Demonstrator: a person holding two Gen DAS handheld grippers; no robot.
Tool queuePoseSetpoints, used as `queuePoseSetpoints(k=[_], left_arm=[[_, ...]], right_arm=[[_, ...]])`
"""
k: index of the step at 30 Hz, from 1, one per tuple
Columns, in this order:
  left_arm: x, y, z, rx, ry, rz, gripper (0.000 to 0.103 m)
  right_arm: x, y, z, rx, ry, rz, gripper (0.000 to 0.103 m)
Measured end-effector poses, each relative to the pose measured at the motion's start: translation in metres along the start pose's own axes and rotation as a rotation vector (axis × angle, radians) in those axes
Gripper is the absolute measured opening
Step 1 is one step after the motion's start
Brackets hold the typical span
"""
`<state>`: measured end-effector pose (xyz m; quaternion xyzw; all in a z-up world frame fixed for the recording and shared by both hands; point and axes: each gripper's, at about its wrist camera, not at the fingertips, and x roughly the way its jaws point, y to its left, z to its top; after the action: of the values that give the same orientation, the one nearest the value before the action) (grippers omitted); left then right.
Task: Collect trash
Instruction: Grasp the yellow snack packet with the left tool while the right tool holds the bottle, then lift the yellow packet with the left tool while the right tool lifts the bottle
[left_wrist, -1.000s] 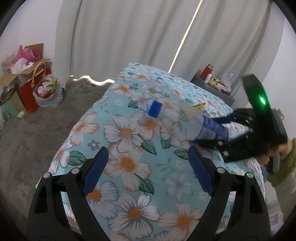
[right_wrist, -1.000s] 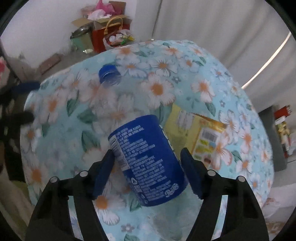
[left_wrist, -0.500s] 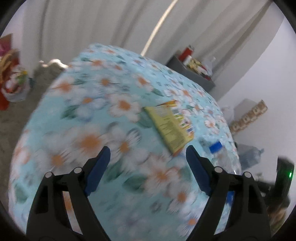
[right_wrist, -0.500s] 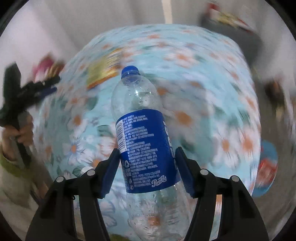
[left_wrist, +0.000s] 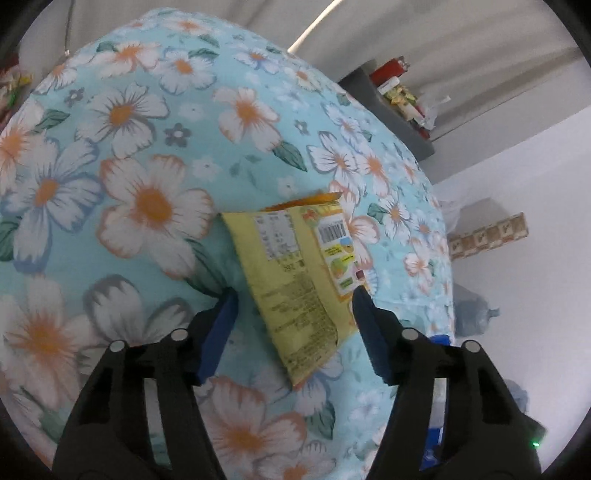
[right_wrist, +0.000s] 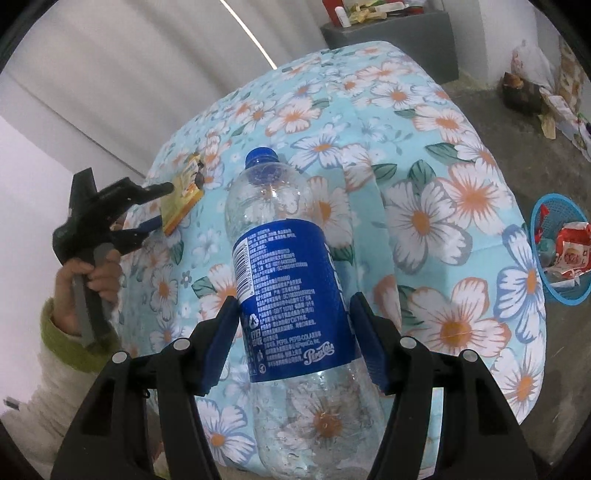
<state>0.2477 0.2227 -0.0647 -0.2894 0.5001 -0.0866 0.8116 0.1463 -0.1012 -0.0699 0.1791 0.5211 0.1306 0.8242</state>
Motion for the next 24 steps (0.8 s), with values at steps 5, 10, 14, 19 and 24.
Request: queuePoseSetpoints(k=[5,10,14,19,24], left_arm=[[-0.002,-0.018,-0.015,0.150,-0.098,0.130,0.009],[-0.049,-0.033,-0.040,0.288,-0.089,0.096,0.002],[-0.101,-0.053,-0.071,0.439,-0.027,0.040,0.002],[-0.121,-0.081,-0.108,0.588,0.038,0.048,0.003],[-0.083,-0.105,-0.144,0.634,0.100,0.016,0.003]], right_arm=[[-0.003,-0.005,-0.002,0.026,-0.009,0.028,0.060],[-0.009,-0.013,-0.005,0.055,-0.004,0.063,0.059],[-0.012,-0.018,-0.011,0.061,-0.001,0.084,0.059],[-0.014,-0.019,-0.014,0.057,-0.005,0.093,0.059],[-0.013,-0.020,-0.016,0.080,-0.011,0.098,0.059]])
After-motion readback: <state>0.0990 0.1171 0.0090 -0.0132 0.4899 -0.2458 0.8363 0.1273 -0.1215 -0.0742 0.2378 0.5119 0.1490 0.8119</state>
